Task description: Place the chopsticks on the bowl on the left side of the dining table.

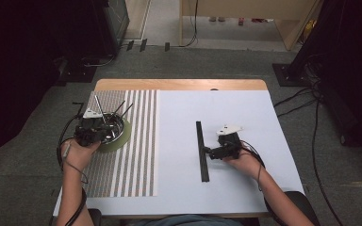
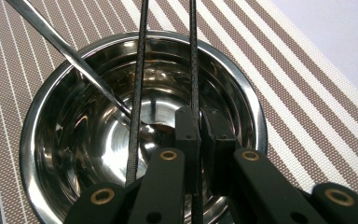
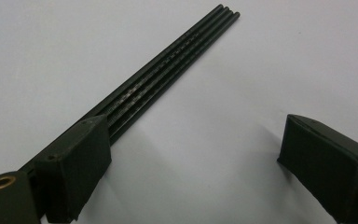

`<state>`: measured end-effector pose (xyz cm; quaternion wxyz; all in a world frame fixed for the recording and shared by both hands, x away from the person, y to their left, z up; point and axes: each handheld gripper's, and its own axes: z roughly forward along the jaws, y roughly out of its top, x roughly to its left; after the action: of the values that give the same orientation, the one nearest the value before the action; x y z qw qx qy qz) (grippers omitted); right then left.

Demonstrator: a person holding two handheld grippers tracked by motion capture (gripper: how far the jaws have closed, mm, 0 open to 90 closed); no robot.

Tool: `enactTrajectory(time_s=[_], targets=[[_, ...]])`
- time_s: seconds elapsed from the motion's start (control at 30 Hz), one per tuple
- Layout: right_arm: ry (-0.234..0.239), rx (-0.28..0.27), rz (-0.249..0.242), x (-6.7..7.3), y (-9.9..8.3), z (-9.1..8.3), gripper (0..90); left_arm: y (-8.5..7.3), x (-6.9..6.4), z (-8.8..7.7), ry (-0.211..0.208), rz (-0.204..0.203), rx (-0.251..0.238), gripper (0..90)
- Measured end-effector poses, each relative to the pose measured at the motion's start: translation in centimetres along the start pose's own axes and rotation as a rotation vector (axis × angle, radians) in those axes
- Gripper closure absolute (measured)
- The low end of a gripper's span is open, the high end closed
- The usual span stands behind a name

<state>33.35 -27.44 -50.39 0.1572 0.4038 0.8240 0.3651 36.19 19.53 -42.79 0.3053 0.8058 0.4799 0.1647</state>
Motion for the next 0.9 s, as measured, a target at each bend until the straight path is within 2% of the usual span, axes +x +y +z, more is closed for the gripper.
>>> enactTrajectory(time_s=[0.3,0.77,0.9], targets=[[0.0,0.0,0.0,0.0,0.0,0.0,8.3,-0.02,0.16,-0.04,0.034,0.0,0.002,86.7],[0.0,0.0,0.0,0.0,0.0,0.0,8.3,-0.38,0.87,-0.4,0.053,-0.028,0.001,86.5],[0.0,0.0,0.0,0.0,0.0,0.0,8.3,-0.37,0.86,-0.33,0.054,-0.024,-0.003,86.5]])
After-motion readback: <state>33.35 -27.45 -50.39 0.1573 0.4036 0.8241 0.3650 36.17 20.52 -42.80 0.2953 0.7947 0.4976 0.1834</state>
